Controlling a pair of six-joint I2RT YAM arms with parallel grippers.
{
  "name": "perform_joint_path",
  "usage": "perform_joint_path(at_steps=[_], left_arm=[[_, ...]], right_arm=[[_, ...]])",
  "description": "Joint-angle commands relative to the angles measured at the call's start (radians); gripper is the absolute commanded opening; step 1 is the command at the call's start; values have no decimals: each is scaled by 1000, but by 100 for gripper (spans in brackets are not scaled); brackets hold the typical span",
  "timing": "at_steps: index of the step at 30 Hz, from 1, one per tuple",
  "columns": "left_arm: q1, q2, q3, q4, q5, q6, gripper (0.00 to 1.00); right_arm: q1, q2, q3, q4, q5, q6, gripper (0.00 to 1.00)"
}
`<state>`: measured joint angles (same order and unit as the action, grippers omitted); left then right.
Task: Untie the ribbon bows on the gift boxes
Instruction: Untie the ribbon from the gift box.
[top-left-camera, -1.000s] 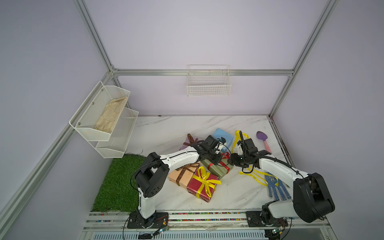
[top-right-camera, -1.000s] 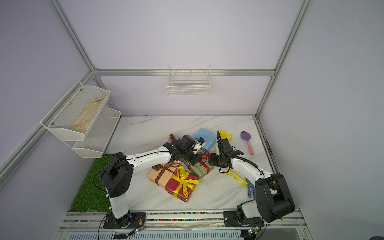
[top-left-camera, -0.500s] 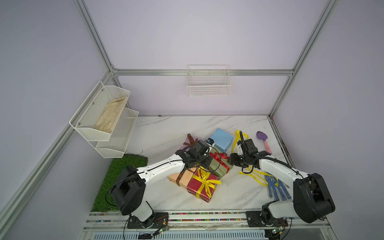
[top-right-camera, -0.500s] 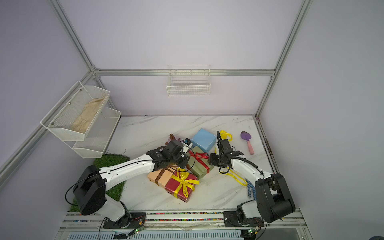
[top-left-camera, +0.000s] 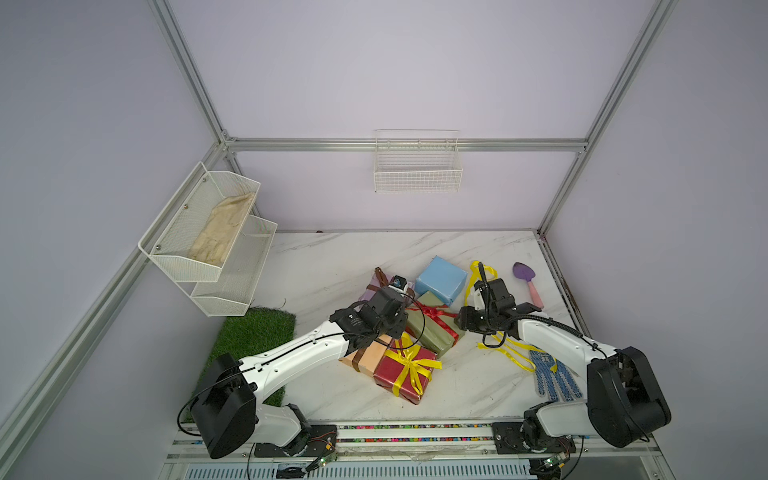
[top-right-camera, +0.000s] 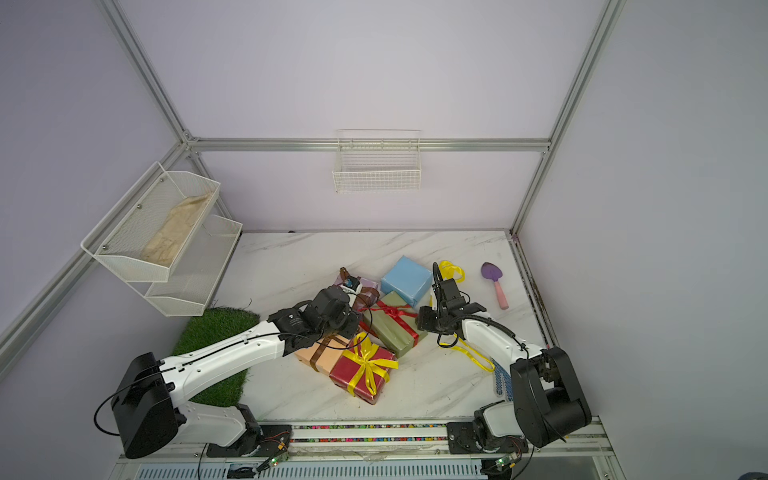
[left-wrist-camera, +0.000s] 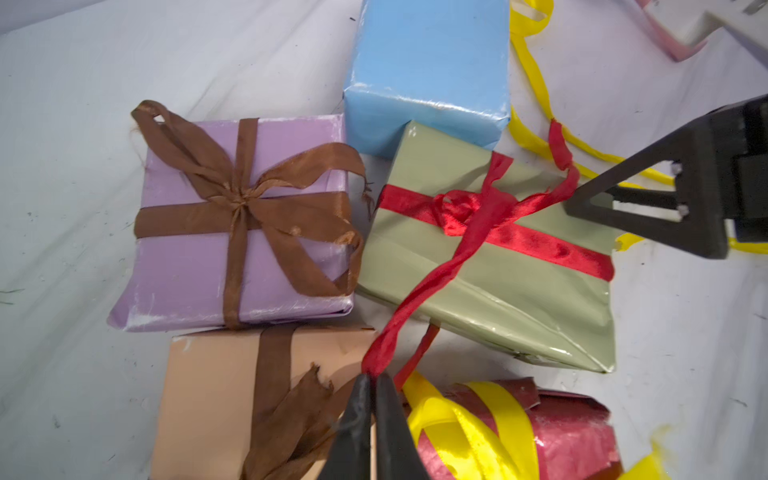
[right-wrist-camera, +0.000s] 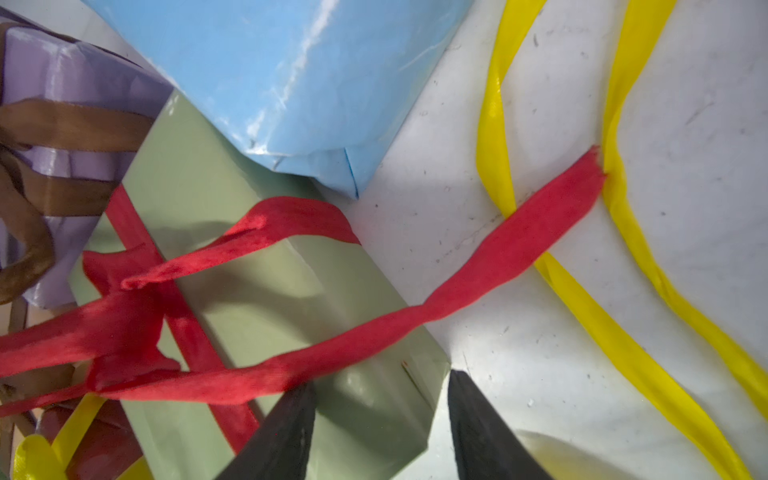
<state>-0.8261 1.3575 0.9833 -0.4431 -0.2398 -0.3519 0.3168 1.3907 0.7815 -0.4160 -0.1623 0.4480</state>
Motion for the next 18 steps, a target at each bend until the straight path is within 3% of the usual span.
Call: perform_joint_path(at_steps=[1,5,11,16,18], left_arm=[[-1,-60,-44,-28,-85,-92,10],[-1,-94,-78,-58,-104,-141,10],[-1,-97,-87,-56,-13,-87,13],[-1,-61,-22,1,118,69,51],[0,-20,32,23,127,116,57]], right_arm=[[4,-11,-23,-33,54,3,54],[5,-15,-20,-41,64,-7,54],[4,-15,0,-43,51,-29,51],[5,-67,14,-43,24,-48,51],[5,-72,16,-43,10,-50,50]])
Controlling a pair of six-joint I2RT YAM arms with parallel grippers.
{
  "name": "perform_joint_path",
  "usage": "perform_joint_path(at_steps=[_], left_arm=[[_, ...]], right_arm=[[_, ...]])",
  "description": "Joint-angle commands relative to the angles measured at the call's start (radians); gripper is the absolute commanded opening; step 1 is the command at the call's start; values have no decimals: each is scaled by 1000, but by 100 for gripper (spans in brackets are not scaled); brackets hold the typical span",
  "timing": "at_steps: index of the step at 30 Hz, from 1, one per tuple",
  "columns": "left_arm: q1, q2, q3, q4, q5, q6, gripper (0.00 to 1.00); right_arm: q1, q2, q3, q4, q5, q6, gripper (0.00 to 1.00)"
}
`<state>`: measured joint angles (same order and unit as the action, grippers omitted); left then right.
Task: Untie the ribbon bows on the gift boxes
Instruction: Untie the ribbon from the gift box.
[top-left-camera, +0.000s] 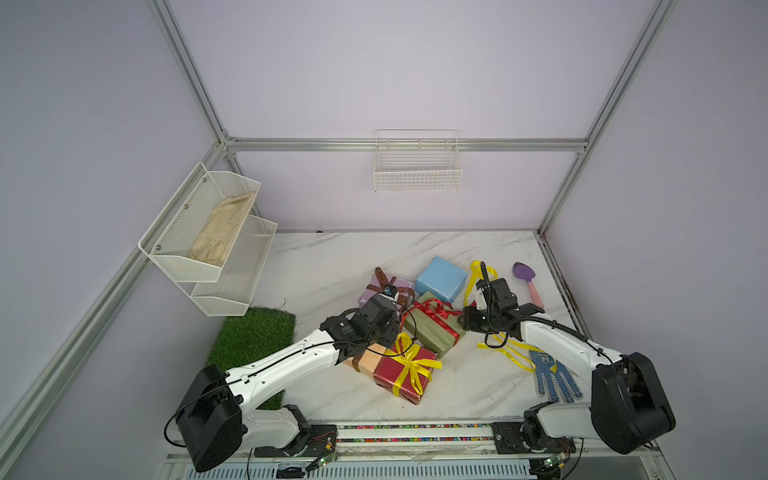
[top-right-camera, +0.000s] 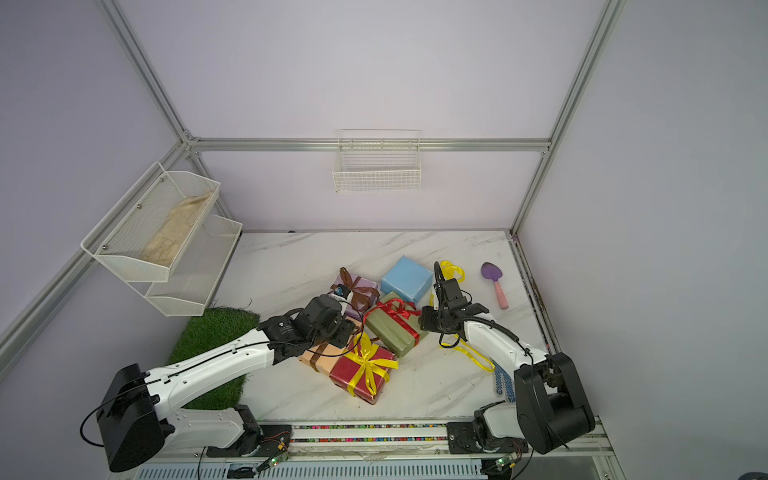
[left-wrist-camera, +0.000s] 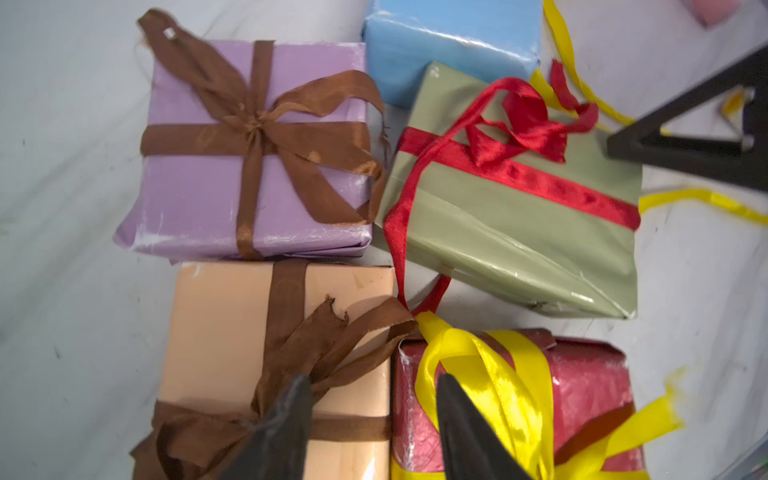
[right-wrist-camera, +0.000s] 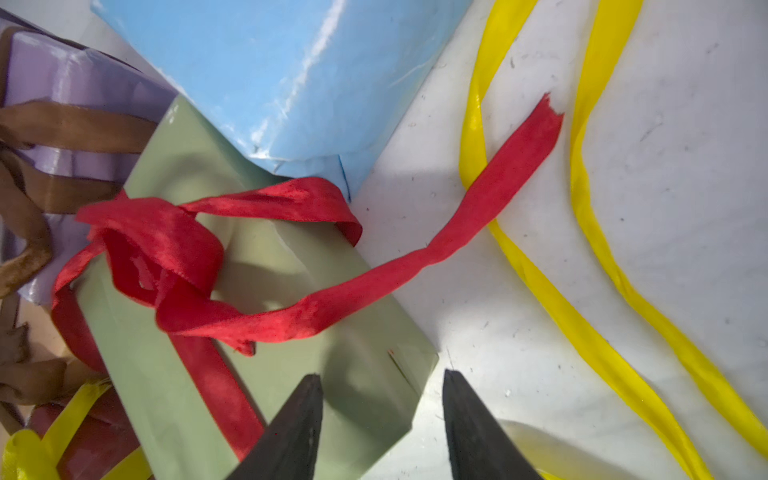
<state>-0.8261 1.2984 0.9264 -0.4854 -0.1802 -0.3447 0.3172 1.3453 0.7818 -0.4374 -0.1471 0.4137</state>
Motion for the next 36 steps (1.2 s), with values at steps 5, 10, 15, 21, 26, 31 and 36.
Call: perform_joint_path(at_steps=[5,10,15,21,26,31,36], left_arm=[[1,222,258,114,93,296,64],[4,404,436,104,151,427,66],[7,519,557,60,219,507,65],[34,599,629,40,253,526,64],[66,649,665,42,267,516,59],[94,693,696,46,305,504,50],[97,715,700,47,393,512,49]], right_arm=[[5,-17,16,-21,-25,-23,48],[7,-27,14,-20,-36,-30,47],[7,-45,15,-21,-39,-36,47],[8,-55,8,-21,-42,-41,47],[8,-46,2,-21,-43,-42,46],[8,-39,-12,-3,-49,-41,46],[8,-29,-15,0,-53,-42,46]])
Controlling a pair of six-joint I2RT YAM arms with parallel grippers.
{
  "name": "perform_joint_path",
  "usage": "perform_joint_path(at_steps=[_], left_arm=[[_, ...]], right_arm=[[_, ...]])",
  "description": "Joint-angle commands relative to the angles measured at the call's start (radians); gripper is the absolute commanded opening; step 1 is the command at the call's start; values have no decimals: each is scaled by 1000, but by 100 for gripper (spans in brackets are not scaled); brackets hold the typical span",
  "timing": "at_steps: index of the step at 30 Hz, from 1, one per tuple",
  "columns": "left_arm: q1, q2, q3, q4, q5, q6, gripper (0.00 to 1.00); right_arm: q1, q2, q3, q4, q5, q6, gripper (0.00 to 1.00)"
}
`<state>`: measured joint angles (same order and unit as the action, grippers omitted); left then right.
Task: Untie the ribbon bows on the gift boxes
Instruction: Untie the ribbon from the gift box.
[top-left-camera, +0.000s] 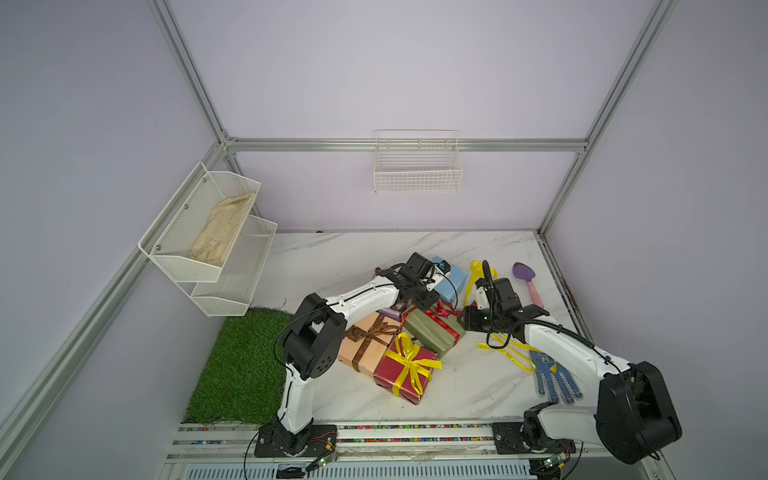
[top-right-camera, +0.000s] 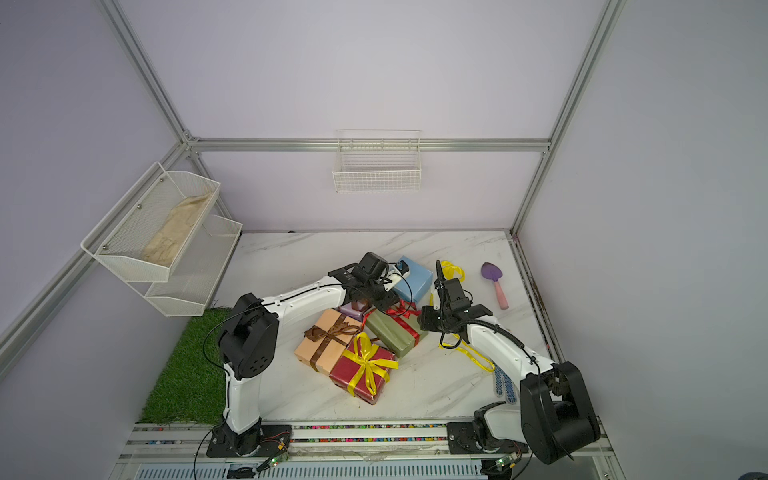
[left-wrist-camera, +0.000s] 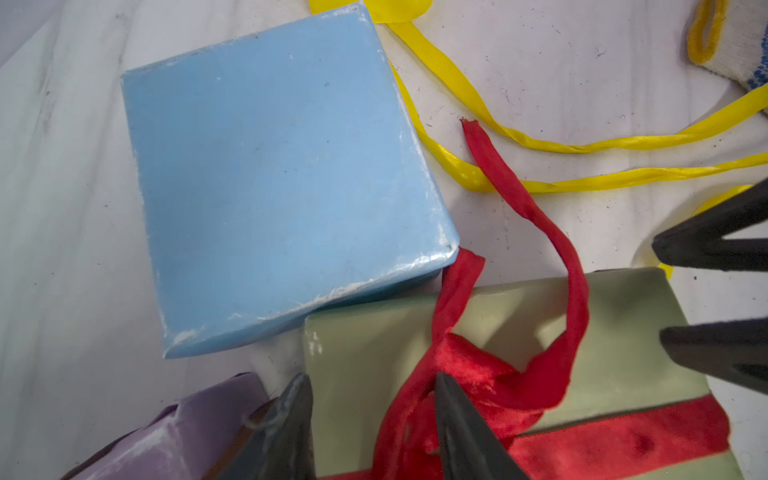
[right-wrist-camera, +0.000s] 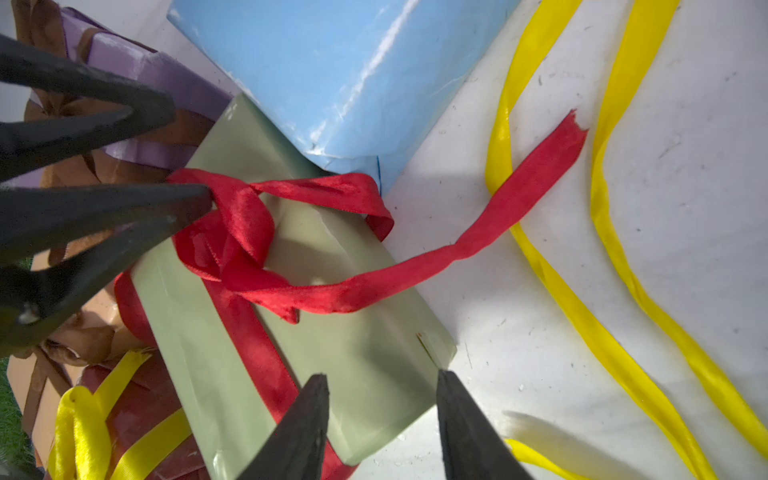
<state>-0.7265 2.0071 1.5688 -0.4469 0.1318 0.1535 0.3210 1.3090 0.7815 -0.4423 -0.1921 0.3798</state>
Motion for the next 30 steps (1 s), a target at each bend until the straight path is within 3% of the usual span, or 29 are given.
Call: perform_joint_path(at_steps=[1,12,24,30], left_arm=[[-2,7,57,8,99,16,49],[1,13,46,6,145,20,33],[11,-66,51,9,105,-80,2],[18,-171,16,19,31,-139,0]], right_arm=[[5,7,-14,5,-7,-9,46],[5,13,-16,10,-6,-9,46],[5,27,-25,22,-1,-10,44],[5,32,-25,26,-2,-11,44]])
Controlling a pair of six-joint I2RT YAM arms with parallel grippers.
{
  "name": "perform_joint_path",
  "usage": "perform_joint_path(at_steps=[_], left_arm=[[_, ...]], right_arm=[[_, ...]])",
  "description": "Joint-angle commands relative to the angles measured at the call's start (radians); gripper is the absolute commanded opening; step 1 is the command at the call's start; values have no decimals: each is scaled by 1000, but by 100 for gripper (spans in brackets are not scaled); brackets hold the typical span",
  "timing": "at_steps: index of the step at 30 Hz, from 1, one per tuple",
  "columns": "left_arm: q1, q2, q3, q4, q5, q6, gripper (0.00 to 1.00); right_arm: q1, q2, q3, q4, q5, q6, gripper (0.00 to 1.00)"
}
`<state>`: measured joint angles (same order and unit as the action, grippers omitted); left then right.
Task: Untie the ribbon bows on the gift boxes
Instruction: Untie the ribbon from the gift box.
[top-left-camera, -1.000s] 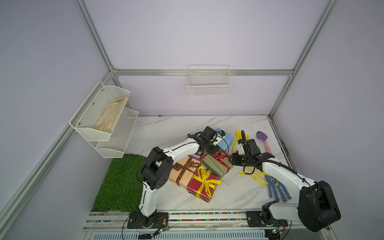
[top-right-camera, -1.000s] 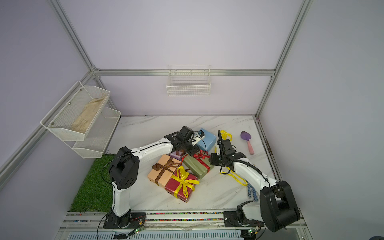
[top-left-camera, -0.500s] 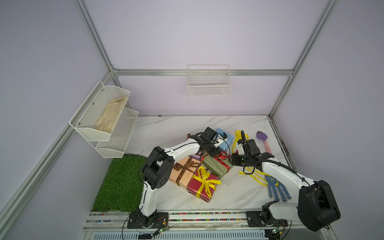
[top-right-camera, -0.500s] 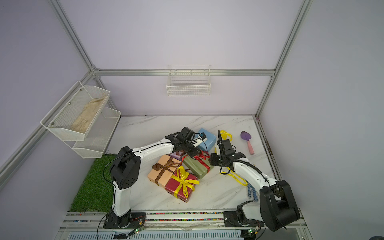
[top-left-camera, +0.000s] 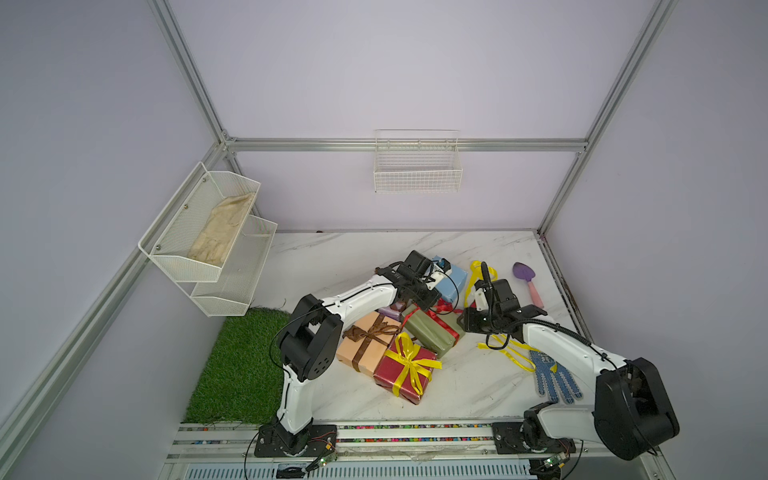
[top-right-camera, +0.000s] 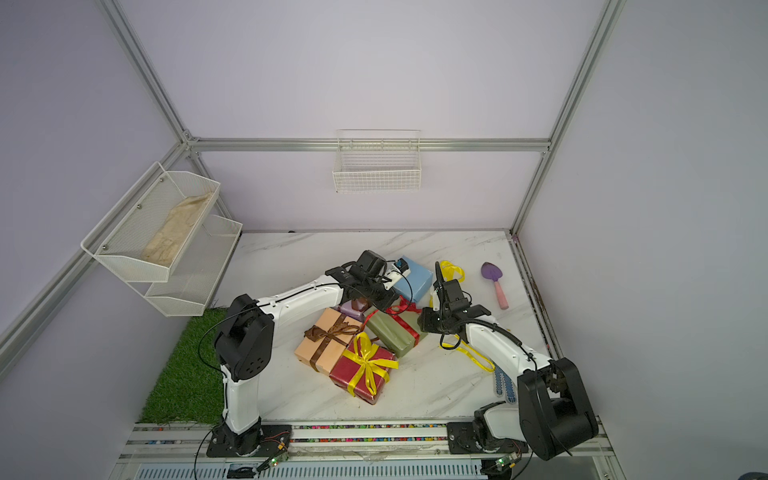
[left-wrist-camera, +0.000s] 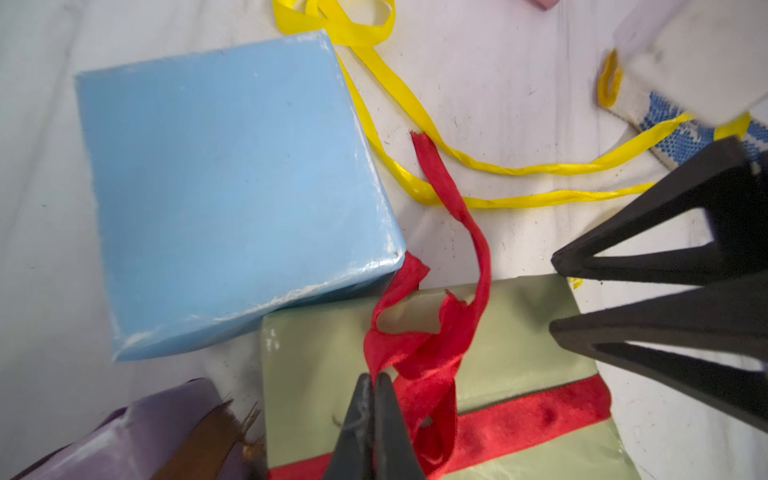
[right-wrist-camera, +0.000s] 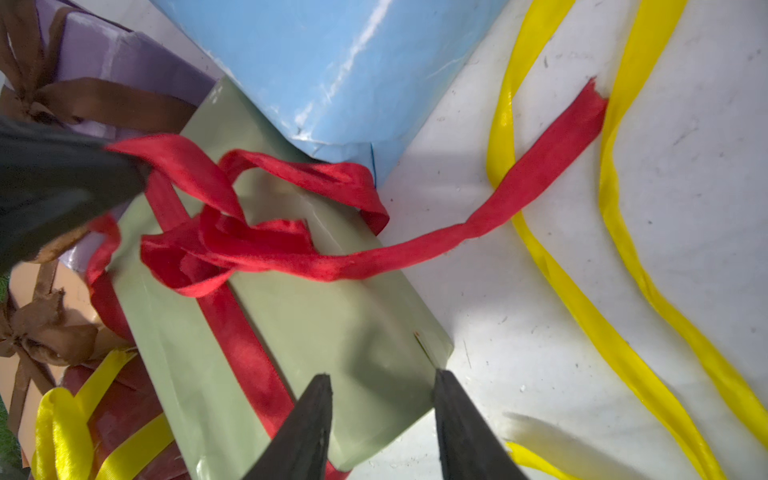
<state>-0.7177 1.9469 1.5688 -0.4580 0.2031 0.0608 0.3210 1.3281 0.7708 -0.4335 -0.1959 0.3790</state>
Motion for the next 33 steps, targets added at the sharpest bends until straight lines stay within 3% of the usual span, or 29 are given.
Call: perform_joint_path(at_steps=[1,11,20,22,30,32,33], left_arm=[[9,-135,6,36,-54,-59,0],[13,-439,-325,209,-195,-167,0],[18,-646,-550,147,-507,-360,0],[19,-673,-579,124,-556,-404,4],[23,-713,-576,31,-543,-443,23],[22,-716,-568,27,-486,-414,31],[22,-715,-563,33,-400,-374,37]], right_arm=[[5,14,-15,17,3,-9,44],[6,7,-19,9,7,-14,43],[16,-44,23,-8,11,-3,38],[31,-59,42,-8,13,-3,38],[127,-3,117,-24,29,-41,43],[152,20,126,-21,41,-48,44],[166,30,131,-18,48,-51,44]])
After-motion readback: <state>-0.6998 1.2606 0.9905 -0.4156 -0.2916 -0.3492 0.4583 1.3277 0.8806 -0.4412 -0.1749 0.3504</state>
